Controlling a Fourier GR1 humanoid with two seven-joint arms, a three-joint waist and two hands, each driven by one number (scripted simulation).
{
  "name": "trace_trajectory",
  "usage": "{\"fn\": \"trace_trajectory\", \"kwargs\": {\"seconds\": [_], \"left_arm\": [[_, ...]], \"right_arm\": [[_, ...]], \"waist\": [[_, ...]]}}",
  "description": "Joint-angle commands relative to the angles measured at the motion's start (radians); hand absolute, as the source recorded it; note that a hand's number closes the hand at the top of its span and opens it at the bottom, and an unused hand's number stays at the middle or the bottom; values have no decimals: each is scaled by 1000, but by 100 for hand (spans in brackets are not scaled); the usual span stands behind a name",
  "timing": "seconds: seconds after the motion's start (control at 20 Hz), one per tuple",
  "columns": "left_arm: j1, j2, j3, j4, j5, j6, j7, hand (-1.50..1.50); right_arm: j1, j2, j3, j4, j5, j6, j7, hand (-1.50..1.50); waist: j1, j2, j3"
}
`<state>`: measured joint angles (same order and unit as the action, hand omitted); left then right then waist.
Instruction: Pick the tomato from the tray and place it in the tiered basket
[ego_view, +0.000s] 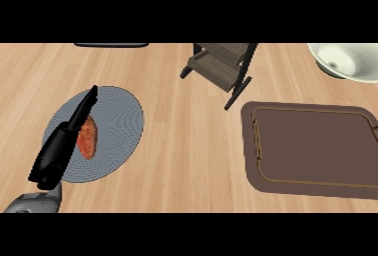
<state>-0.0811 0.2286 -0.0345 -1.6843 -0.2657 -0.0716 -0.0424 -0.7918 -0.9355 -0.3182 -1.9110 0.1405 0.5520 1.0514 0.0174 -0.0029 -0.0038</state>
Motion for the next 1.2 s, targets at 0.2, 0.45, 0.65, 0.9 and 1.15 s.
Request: {"fn": "trace_trajectory", "kwargs": {"seconds": [0.2,0.45,0.65,0.9,1.15], "left_arm": [[-45,13,24,32,6,-18,0,0],[-62,-28,-15,42,-24,9,-4,0],[-89,-14,-10,48,-16,-15,25,0],[-83,-34,-13,65,-16,-3,-11,0],[-69,-34,-20,40,-26,-1,-15,0]], "right_arm": [[-417,27,233,241,47,-64,171,150],[-629,122,344,439,104,-64,199,150],[-753,232,390,622,201,-143,187,150],[-843,342,375,879,271,-234,85,150],[-926,420,368,1111,342,-296,-17,150]], "waist": [[24,6,-2],[26,6,-3],[35,11,-3],[38,18,-1],[41,19,0]]}}
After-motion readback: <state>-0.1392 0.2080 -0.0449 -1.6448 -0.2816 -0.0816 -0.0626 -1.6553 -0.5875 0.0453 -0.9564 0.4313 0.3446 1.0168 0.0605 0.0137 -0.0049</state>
